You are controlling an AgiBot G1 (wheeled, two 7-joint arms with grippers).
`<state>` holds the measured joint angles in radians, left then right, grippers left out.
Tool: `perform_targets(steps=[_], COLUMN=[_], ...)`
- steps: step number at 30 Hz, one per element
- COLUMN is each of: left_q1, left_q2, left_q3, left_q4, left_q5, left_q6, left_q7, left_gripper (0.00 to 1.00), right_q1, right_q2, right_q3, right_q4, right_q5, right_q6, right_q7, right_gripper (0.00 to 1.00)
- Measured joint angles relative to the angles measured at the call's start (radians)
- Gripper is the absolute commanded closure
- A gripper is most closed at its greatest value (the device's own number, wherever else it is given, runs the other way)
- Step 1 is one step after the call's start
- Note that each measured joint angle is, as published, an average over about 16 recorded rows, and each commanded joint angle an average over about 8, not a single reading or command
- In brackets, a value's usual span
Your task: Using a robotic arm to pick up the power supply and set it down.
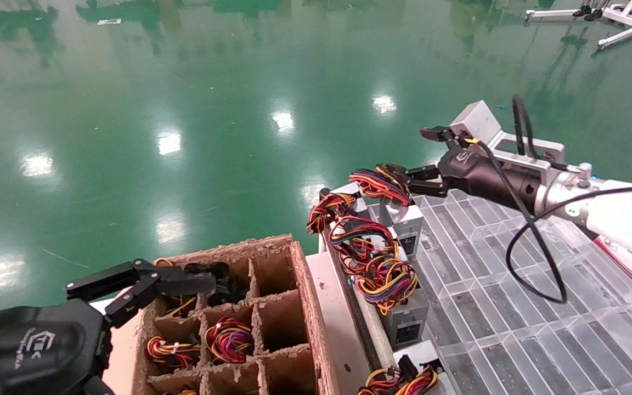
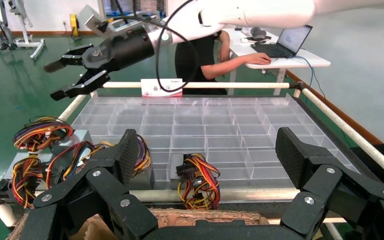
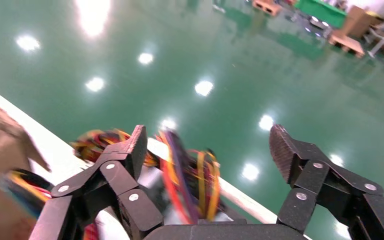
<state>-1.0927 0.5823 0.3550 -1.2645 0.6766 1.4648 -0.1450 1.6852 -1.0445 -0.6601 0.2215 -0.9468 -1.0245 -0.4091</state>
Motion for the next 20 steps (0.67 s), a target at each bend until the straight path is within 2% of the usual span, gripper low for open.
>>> perform_targets(steps=[13,20], left_q1=[0.0,0.0], left_q2=[0.0,0.0], left_q3=[0.0,0.0], left_q4=[0.0,0.0], left_q5=[0.0,0.0], left_q6=[0.0,0.0], left_q7=[0.0,0.0], left_gripper=[0.0,0.0], right_q1=[-0.162,-0.206], right_q2=[0.115,0.146], right_q3=[0.101,0.128], right_q4=[0.282,0.358], right_q5=[0.057,0.073], right_q6=[-0.125,-0.159], right_q7=[0.158,0.201], right_gripper=[0.0,0.0])
